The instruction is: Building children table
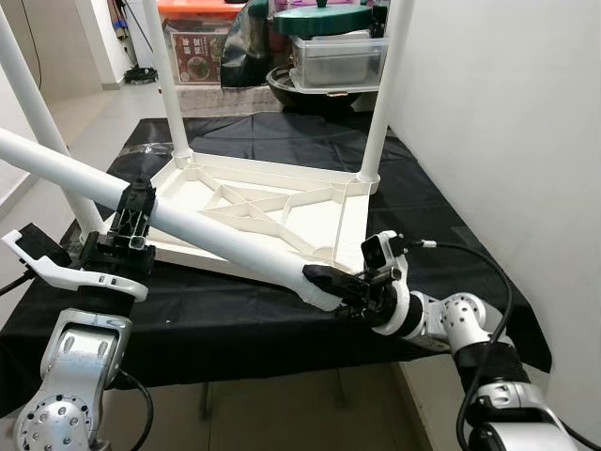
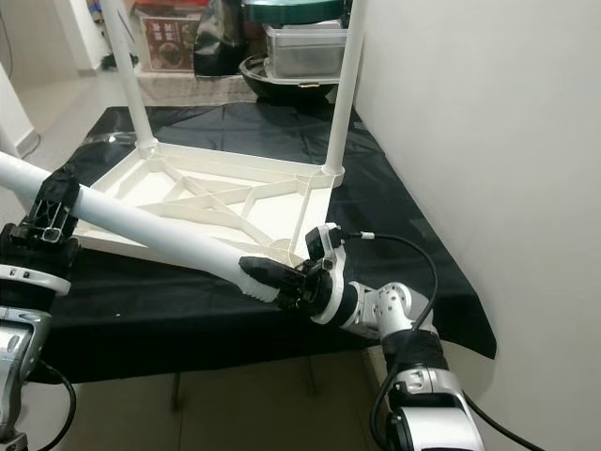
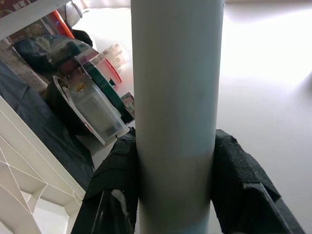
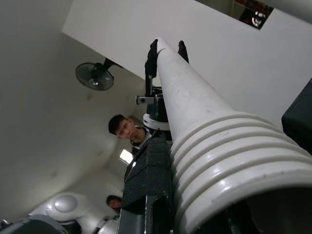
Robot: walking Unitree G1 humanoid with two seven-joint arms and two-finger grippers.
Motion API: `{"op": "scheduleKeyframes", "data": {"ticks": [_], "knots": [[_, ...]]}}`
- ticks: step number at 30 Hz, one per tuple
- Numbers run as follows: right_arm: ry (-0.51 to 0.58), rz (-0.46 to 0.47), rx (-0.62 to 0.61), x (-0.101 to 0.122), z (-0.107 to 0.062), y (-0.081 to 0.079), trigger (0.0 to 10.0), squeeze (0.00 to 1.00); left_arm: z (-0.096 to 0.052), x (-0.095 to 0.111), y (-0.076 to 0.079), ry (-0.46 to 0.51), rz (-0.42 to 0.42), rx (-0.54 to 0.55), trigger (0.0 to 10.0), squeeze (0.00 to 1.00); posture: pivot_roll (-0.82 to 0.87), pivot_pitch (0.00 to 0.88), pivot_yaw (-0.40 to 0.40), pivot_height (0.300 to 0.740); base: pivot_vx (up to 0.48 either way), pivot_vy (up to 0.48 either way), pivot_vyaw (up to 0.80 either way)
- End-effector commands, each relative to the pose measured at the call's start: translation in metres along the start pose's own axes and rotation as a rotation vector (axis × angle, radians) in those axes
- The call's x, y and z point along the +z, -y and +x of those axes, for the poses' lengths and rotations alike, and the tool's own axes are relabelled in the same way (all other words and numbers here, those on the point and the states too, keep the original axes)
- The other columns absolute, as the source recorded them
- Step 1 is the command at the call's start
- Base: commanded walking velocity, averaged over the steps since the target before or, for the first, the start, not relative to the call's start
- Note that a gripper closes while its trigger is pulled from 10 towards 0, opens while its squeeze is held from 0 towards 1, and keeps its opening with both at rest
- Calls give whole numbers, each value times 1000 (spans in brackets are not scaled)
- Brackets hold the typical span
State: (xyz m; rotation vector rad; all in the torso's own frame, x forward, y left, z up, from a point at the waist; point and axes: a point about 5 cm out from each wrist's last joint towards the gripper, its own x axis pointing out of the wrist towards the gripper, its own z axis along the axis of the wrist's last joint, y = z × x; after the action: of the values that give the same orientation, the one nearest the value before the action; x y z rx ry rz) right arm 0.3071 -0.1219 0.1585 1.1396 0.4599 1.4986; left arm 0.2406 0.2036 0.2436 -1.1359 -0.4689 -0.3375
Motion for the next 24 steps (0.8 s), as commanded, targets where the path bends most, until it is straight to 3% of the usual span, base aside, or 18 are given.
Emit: {"op": "scheduleKeyframes", "data": {"ticks": [1,2,8,9,11,12,24], "knots": [[-12,-65,-53,1,1,3,10000,0,0,2,4,9,12,-18,0,0,21,20,-31,740,0,0,0],[-13,-84,-49,1,0,3,10000,1000,0,2,3,13,21,-7,0,0,21,20,-31,740,0,0,0],[0,-92,-67,1,-1,6,10000,1000,2,4,0,17,33,9,0,0,21,15,-29,740,0,0,0],[-1,-90,-85,1,-3,8,10000,549,3,5,0,22,35,12,0,0,19,12,-24,740,0,0,0],[-2,-89,-97,0,-5,9,10000,549,4,6,0,27,36,13,0,0,19,12,-24,740,0,0,0],[-10,-87,-103,-1,-7,9,10000,0,4,7,0,29,40,14,0,0,19,12,-24,740,0,0,0],[-58,-112,-266,-6,-37,23,10000,0,8,19,3,41,67,12,0,0,22,2,-26,740,0,0,0]]}}
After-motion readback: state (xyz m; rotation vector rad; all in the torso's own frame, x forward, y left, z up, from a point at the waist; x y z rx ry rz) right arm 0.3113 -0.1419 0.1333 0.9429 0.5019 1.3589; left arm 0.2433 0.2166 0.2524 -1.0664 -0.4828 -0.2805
